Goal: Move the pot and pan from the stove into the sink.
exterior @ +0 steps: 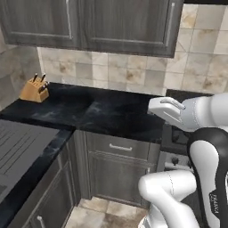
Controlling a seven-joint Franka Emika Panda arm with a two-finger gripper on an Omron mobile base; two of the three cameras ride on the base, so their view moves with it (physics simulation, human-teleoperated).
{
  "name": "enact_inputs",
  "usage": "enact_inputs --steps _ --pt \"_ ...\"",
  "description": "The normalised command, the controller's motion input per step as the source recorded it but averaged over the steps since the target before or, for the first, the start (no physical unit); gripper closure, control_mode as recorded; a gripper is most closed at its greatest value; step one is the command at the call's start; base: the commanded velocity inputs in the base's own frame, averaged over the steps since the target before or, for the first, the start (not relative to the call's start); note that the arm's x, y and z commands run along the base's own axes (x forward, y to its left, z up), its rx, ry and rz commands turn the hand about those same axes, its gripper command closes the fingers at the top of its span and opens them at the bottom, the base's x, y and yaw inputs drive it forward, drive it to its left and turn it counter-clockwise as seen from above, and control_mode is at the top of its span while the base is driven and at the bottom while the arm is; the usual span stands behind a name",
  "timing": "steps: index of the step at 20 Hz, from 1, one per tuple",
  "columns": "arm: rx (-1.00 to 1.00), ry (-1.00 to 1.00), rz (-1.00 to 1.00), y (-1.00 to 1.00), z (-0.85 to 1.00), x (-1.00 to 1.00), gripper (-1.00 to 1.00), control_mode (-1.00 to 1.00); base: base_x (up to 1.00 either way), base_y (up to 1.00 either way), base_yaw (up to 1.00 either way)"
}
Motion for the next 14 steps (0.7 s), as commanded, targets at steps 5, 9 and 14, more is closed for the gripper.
enact_inputs --steps 5,9,14 --pt "0.00 0.00 0.00 0.00 0.00 0.00 -1.00 1.00 0.01 -0.09 -0.50" --pt "0.00 0.00 0.00 0.00 0.00 0.00 -1.00 1.00 0.01 -0.09 -0.50" --pt "0.00 0.00 0.00 0.00 0.00 0.00 -1.00 1.00 0.01 -0.09 -0.50"
